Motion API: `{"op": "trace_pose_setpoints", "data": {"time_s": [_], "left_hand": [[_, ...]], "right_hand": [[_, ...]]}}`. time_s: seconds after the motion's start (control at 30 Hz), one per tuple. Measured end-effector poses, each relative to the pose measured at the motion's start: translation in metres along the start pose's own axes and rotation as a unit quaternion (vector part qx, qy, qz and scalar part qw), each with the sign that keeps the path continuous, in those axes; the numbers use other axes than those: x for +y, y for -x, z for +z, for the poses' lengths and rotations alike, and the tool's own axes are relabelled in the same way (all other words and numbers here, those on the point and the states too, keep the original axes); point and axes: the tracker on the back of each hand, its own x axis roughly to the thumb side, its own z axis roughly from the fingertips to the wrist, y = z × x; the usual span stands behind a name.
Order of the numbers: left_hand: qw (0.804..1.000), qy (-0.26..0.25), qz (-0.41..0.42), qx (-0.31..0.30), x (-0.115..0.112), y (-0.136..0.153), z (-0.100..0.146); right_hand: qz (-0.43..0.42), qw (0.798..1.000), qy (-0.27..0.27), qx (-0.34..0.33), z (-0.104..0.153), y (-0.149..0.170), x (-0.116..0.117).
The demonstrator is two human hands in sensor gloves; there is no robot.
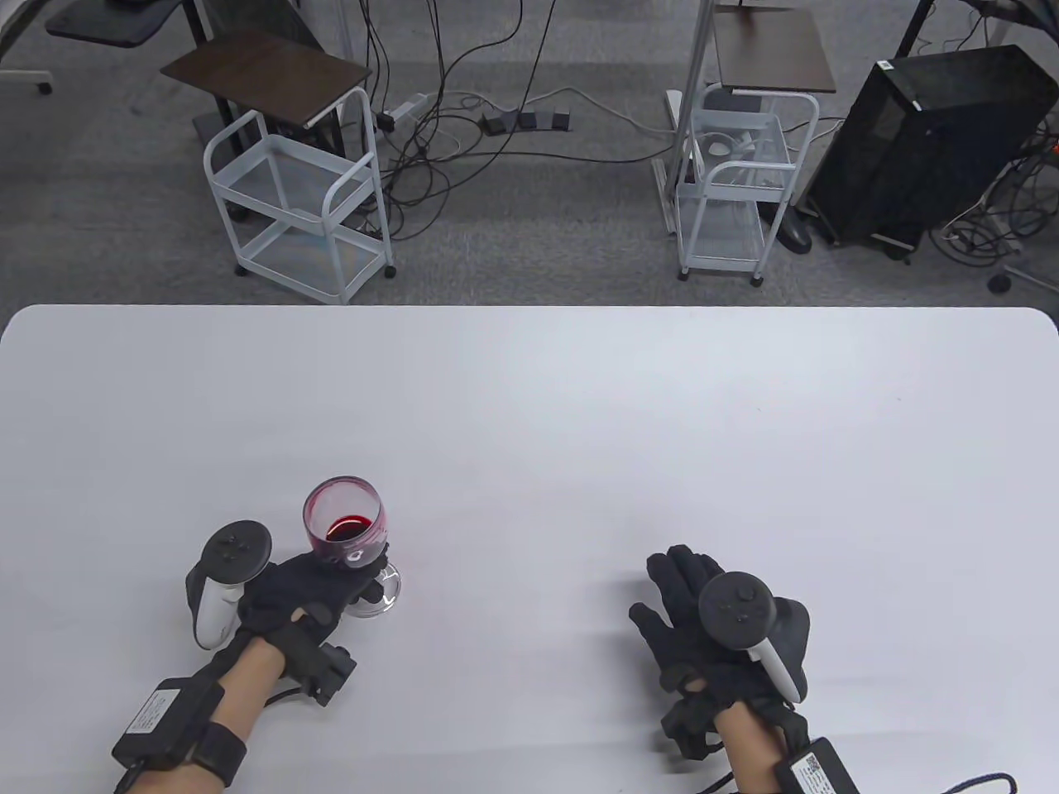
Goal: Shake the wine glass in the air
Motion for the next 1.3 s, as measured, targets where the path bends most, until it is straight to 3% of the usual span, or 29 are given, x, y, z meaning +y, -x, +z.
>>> {"op": "trace_pose_setpoints", "data": {"time_s": [0.1,0.23,0.37,0.5,0.6,0.77,0.9,1.0,1.13,1.3], "left_hand": [[1.000,0.009,0.011,-0.011,-0.006,-0.010,0.005],[1.000,-0.019,-0.021,-0.013,-0.001,-0.019,0.004],[0.999,0.002,0.015,-0.029,-0.009,-0.026,0.012],[0.999,-0.035,-0.016,-0.022,0.001,-0.026,0.009],[0.999,-0.020,0.013,-0.028,-0.002,-0.028,0.013],[0.999,-0.042,-0.012,-0.016,0.004,-0.027,0.009],[1.000,-0.020,-0.003,-0.020,-0.001,-0.029,0.009],[0.999,-0.042,-0.030,-0.011,0.004,-0.029,0.006],[1.000,-0.018,-0.006,-0.017,-0.003,-0.032,0.007],[0.999,-0.027,-0.024,-0.012,-0.005,-0.036,0.004]], "right_hand": [[0.001,1.000,0.000,-0.003,0.000,0.000,0.001],[0.008,1.000,-0.003,-0.001,0.000,0.000,0.002],[0.007,1.000,0.003,-0.001,0.000,0.000,0.001],[0.005,1.000,0.002,0.004,0.000,0.001,0.001],[0.005,1.000,0.002,0.002,0.000,0.001,0.002],[0.002,1.000,0.001,0.006,-0.001,0.002,0.002],[-0.004,1.000,0.000,0.005,-0.001,0.002,0.001],[-0.003,1.000,-0.001,0.007,-0.002,0.002,0.001],[-0.007,1.000,0.002,0.001,-0.001,0.002,0.000],[-0.004,1.000,0.000,-0.002,0.001,0.001,0.000]]}}
